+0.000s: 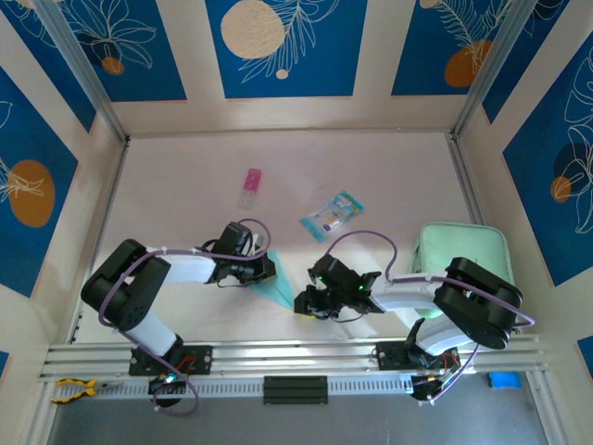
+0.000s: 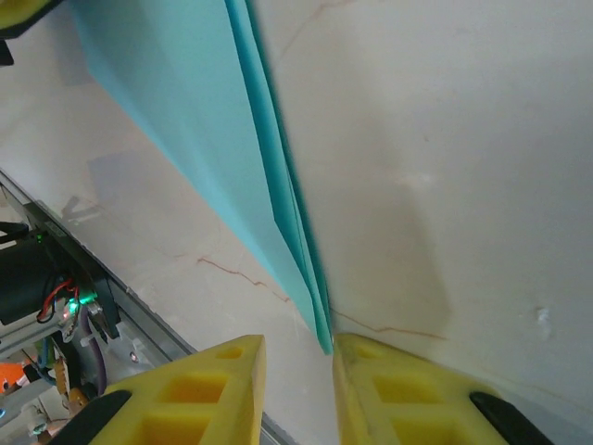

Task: Fold a paper plane with a square sheet of paper (pick it up from the middle)
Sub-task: Turn over the paper at the center of the table.

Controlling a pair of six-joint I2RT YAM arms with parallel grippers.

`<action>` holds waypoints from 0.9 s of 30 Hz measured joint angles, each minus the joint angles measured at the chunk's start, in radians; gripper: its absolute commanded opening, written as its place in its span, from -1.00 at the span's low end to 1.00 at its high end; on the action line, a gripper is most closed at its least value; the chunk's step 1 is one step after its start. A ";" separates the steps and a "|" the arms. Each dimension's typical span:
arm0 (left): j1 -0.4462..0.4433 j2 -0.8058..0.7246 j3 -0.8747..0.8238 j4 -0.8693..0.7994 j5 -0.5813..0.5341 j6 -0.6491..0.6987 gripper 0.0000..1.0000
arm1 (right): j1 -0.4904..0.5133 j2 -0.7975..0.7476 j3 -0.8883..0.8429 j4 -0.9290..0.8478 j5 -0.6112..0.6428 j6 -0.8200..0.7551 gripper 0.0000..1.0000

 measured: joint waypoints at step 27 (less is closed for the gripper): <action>0.004 -0.002 -0.008 0.012 0.006 -0.021 -0.96 | -0.045 0.013 -0.002 0.125 -0.008 0.027 -0.40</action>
